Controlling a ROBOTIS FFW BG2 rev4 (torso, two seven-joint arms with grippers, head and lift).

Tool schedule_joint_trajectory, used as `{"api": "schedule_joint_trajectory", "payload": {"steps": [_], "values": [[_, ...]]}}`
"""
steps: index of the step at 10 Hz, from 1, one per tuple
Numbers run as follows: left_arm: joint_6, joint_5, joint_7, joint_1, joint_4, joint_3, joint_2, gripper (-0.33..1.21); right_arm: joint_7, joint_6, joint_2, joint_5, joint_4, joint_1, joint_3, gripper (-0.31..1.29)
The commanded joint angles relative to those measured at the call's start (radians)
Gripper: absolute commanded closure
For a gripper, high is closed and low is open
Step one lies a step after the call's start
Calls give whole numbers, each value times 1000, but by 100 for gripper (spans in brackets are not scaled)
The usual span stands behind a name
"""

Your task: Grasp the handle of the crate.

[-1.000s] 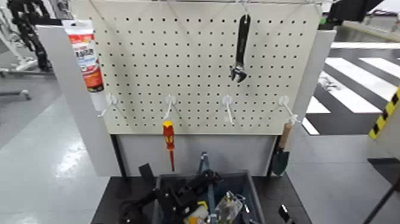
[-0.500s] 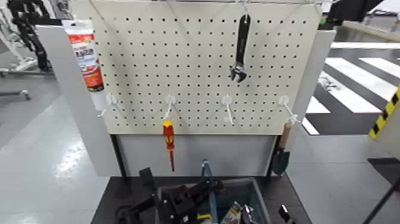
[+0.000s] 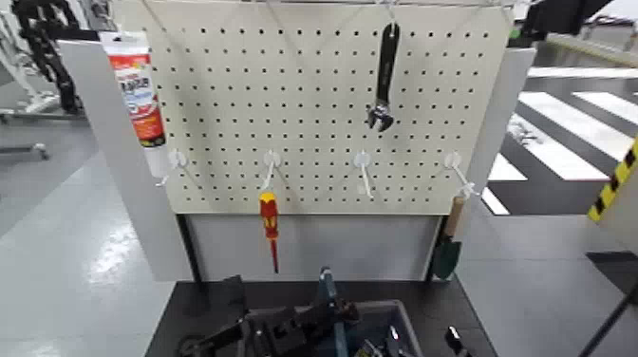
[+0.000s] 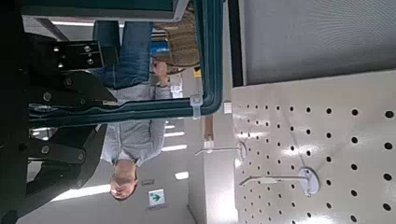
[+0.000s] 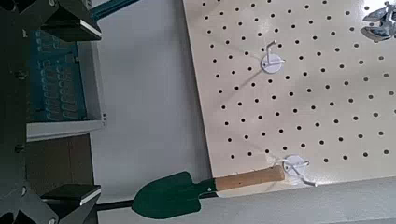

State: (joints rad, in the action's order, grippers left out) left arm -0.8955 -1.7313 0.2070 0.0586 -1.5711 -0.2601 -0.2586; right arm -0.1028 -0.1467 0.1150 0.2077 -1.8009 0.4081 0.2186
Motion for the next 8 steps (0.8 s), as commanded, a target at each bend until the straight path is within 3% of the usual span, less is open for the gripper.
{"api": "schedule_joint_trajectory", "payload": {"steps": [1, 4, 8], "values": [[-36, -74, -6, 10, 5, -31, -30, 119, 0, 4, 0, -2, 2, -2, 4, 15], [-56, -105, 17, 41, 5, -62, -62, 119, 0, 6, -2, -2, 3, -3, 4, 15], [-63, -111, 48, 58, 10, -80, -71, 119, 2, 1, 0, -7, 3, -5, 4, 15]]}}
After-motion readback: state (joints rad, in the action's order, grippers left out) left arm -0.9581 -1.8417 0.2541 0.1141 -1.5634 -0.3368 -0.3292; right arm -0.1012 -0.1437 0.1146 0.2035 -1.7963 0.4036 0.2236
